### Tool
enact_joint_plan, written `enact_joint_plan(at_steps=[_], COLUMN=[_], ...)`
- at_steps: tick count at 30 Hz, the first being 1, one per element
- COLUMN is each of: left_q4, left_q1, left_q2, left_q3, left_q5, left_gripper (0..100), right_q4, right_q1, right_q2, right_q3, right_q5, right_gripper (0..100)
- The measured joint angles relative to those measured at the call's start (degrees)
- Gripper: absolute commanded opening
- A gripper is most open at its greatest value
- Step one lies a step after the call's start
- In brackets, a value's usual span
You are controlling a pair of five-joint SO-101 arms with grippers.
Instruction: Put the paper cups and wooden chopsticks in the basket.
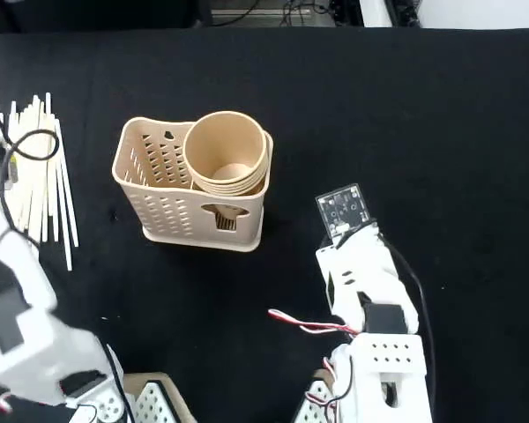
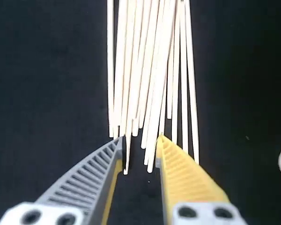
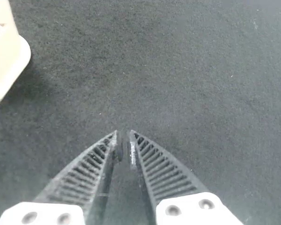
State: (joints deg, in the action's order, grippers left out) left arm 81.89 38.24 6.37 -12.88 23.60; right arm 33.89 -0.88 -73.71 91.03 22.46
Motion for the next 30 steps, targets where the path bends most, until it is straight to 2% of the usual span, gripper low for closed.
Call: enact_joint_plan(at_steps=[4, 13, 23, 26, 30], left_q4=[0.0, -0.62, -1.58, -3.43, -8.18], left_q1=[0.26, 0.26, -1.76, -2.73, -2.99], left_q2=[11.6, 37.01, 62.68, 69.19, 74.55], left_q3=[-9.32, -34.55, -68.13, -74.99, -78.77], left_q5=[3.96, 4.4, 2.02, 1.32, -3.52], left_gripper=[13, 13, 13, 13, 13], right_q4=[0.0, 0.0, 0.0, 0.0, 0.0], right_q1=[0.0, 0.09, 0.09, 0.09, 0.09], right_q2=[0.0, 0.0, 0.0, 0.0, 0.0], right_q3=[0.0, 0.0, 0.0, 0.0, 0.0], right_q5=[0.0, 0.0, 0.0, 0.0, 0.0], right_gripper=[4.3, 4.3, 4.3, 4.3, 4.3])
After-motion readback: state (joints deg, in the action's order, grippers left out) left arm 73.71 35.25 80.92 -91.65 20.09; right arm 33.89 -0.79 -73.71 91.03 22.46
